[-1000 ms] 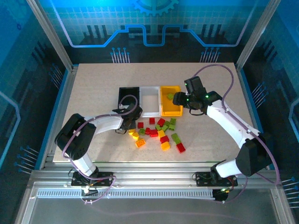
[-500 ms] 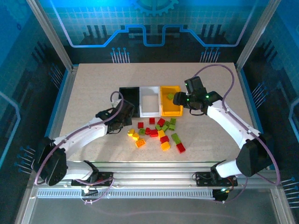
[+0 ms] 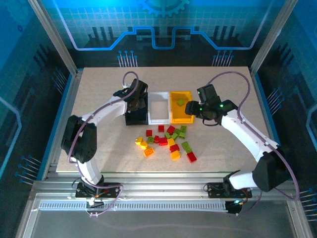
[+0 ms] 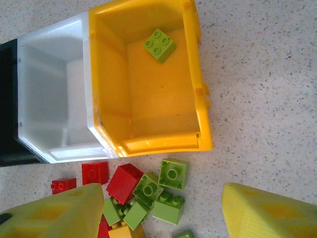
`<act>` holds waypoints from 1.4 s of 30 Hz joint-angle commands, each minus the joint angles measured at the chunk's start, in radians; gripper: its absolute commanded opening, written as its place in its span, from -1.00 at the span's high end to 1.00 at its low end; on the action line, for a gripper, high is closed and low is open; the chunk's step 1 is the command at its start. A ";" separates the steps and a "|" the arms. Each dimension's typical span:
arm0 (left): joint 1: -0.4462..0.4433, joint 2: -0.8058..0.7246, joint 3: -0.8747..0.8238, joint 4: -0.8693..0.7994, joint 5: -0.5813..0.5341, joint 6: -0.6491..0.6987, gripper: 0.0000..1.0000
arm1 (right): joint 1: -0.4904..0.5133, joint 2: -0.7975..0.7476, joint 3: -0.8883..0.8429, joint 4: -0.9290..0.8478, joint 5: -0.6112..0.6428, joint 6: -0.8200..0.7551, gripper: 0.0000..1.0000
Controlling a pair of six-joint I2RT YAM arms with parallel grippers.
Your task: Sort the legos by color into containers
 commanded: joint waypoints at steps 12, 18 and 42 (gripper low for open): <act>0.019 -0.039 0.085 -0.044 0.041 0.021 -0.62 | 0.010 -0.157 -0.227 -0.243 -0.111 -0.044 -0.38; -0.034 -0.255 0.018 -0.014 0.147 -0.003 -0.98 | 0.113 -0.160 -0.364 -0.286 -0.133 -0.031 -0.38; -0.162 -0.902 -0.632 -0.091 0.145 -0.241 -0.98 | 0.327 0.193 -0.312 -0.154 -0.026 -0.010 0.01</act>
